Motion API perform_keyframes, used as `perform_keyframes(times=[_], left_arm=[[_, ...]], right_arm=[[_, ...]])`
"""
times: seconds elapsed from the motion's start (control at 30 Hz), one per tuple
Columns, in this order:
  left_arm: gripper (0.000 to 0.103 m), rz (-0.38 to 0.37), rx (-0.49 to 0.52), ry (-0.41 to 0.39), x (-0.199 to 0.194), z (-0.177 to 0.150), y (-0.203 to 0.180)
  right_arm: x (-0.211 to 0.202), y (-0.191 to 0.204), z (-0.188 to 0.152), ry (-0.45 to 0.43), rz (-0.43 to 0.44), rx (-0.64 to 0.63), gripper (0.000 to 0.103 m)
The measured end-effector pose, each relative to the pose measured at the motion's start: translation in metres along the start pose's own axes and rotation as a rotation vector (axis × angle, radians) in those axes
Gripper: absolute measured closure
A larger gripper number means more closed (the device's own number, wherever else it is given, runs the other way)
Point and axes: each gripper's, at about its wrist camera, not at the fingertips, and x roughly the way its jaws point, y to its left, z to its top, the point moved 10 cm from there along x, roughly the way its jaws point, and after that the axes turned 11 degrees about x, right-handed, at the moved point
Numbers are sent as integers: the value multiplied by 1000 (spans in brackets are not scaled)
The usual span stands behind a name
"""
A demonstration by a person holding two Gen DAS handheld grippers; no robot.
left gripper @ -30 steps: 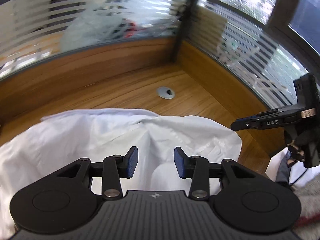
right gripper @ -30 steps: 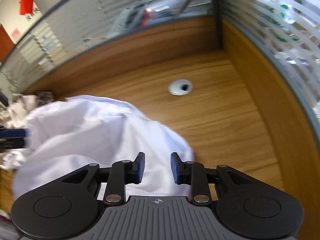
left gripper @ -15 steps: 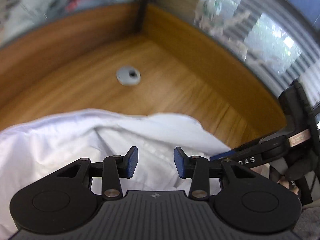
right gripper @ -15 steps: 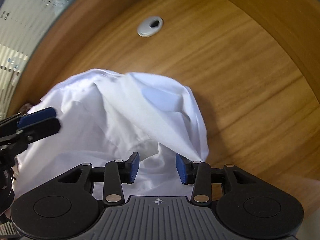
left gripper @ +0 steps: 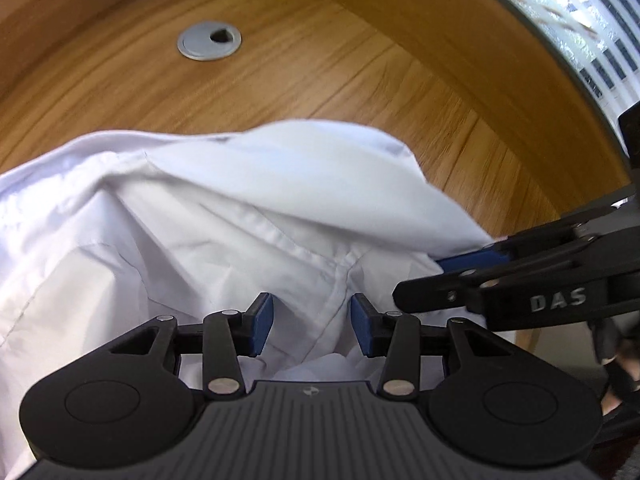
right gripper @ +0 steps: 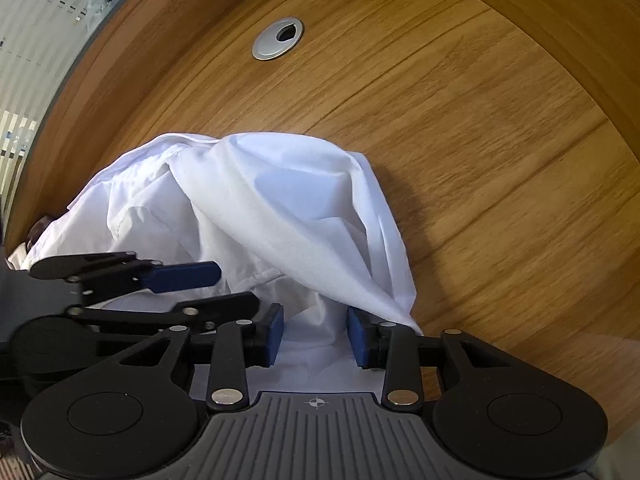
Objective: Fold clothes
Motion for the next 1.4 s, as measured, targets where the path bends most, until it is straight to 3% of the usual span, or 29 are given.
perform_keyframes(times=[0.13, 0.2, 0.27, 0.37, 0.47, 0.7, 0.83, 0.97, 1.07, 1.23, 1.3, 1.4], left_arm=[[58, 37, 44, -8, 5, -2, -6], [90, 68, 67, -29, 4, -2, -7], [100, 93, 78, -65, -4, -1, -6], [101, 137, 84, -159, -32, 9, 0], [101, 166, 7, -264, -78, 24, 22], [102, 209, -222, -522, -215, 59, 89], [102, 249, -263, -612, -280, 61, 107], [102, 267, -338, -626, -305, 38, 106], [102, 281, -388, -622, -305, 9, 99], [102, 269, -490, -618, -296, -32, 85], [102, 259, -521, -627, -295, -39, 83], [102, 246, -535, -651, -298, -38, 80]], right_arm=[[-1, -2, -1, -10, 4, 9, 66], [-2, -2, -2, -15, 6, 14, 65], [-3, -1, -3, -20, 9, 6, 65], [-7, 4, -5, -32, 11, -39, 65], [-17, 14, -5, -60, 12, -125, 65], [-46, 78, 15, -202, 7, -507, 68], [-65, 117, 55, -328, 8, -596, 70], [-90, 150, 84, -392, 90, -609, 70], [-103, 169, 78, -353, 206, -598, 70], [-103, 199, 41, -188, 430, -594, 76], [-94, 212, 24, -137, 465, -637, 78], [-69, 236, 7, -119, 438, -710, 80]])
